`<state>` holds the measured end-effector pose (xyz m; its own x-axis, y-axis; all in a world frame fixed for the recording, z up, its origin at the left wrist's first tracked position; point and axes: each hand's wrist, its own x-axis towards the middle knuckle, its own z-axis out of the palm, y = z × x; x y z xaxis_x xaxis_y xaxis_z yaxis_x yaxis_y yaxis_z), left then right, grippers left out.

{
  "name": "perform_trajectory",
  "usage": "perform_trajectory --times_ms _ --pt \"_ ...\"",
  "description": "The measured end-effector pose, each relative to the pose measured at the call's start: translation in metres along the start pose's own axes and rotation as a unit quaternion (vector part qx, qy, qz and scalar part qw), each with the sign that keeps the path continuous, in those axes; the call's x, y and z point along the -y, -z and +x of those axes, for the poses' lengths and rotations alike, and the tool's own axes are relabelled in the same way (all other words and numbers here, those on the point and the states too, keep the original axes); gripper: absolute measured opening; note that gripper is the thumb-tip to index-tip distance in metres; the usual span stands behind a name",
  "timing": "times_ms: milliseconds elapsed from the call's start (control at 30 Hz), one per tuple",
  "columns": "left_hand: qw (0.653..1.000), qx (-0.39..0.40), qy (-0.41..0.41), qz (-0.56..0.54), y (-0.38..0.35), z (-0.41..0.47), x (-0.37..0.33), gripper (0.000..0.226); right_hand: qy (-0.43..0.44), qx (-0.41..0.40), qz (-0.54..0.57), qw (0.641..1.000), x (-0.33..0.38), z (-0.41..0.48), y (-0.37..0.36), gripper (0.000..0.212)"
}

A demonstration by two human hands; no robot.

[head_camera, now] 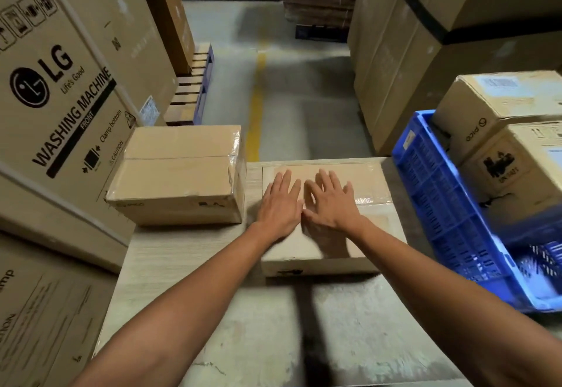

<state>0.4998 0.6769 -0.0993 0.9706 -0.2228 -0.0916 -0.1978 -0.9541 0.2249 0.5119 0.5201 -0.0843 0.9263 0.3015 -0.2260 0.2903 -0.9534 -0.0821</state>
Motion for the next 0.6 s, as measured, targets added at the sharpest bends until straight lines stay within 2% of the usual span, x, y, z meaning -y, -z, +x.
perform_trajectory --times_ms 67,200,333,433,533,600 --pt "1.000 0.012 0.001 0.010 -0.005 0.007 0.004 0.060 -0.006 0.027 -0.003 1.000 -0.008 0.000 -0.007 0.105" --pt "1.000 0.002 0.013 0.024 -0.010 0.009 0.003 0.061 -0.014 0.013 -0.001 1.000 -0.013 0.000 -0.023 0.094" --pt "0.999 0.007 0.047 0.017 -0.003 0.017 -0.010 0.058 -0.003 0.022 0.020 1.000 -0.018 0.004 -0.009 0.099" --pt "0.999 0.002 0.017 -0.044 -0.001 0.019 -0.030 0.050 -0.004 -0.007 0.058 0.998 -0.033 0.000 0.004 0.074" --pt "0.998 0.016 -0.036 -0.057 -0.013 0.012 -0.050 0.050 -0.038 -0.108 0.080 0.990 -0.041 -0.017 -0.003 0.040" --pt "0.999 0.019 -0.024 -0.039 -0.021 0.009 -0.056 0.052 -0.032 -0.135 0.089 0.986 -0.039 -0.031 -0.019 0.041"
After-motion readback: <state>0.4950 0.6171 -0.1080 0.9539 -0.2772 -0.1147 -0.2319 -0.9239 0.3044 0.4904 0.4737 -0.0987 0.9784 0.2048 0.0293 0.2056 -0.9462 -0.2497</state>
